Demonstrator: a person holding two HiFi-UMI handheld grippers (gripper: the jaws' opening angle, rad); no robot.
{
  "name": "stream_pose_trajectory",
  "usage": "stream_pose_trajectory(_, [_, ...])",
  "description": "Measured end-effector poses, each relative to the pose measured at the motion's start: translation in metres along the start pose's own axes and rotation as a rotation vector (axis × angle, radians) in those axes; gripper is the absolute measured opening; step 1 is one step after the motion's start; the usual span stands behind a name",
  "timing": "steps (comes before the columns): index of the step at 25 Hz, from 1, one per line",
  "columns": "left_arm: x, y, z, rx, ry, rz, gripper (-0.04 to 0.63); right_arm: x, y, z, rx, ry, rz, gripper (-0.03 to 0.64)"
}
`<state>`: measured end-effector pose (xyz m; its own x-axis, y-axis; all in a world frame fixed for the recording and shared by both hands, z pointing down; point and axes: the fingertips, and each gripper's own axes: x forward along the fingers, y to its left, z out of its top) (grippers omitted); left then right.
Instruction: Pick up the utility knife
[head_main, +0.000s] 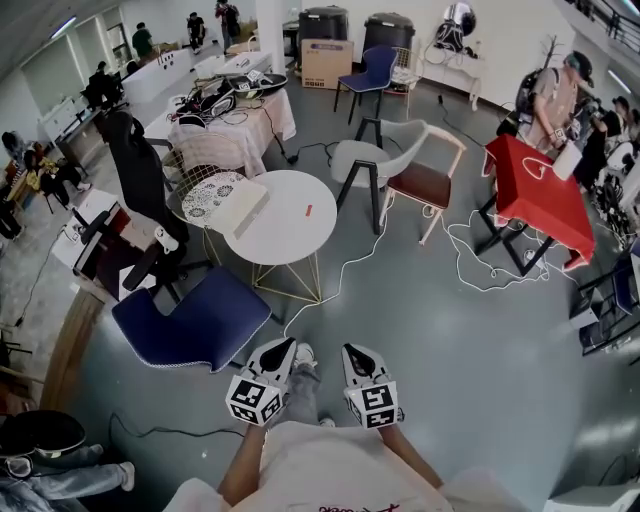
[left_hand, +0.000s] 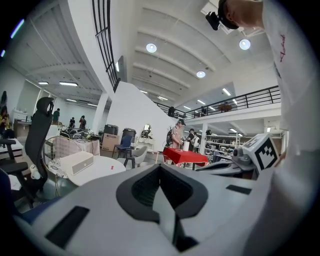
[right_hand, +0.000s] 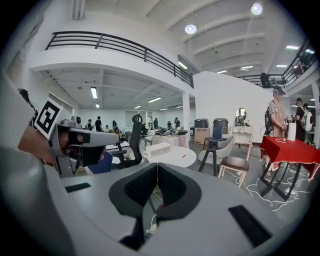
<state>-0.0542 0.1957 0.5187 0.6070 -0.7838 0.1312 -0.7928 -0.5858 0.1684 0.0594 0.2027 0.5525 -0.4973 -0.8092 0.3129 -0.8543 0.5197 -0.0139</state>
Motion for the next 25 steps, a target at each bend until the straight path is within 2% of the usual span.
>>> stream_pose_trajectory(11, [0.074,0.036,0.009,-0.022,-0.007,-0.071,0.012,0.068,-0.044,0.016,-0.008,0.023,-0.001,0.017])
stream_pose_trajectory(15, [0.104,0.052,0.020,0.010,0.009,-0.094,0.012,0.098,-0.063,0.029,-0.007,0.030,-0.002,0.017])
stream_pose_trajectory(25, [0.173,0.121,0.052,-0.008,0.021,-0.097,0.012,0.183,-0.102,0.075,-0.010,0.027,-0.001,0.017])
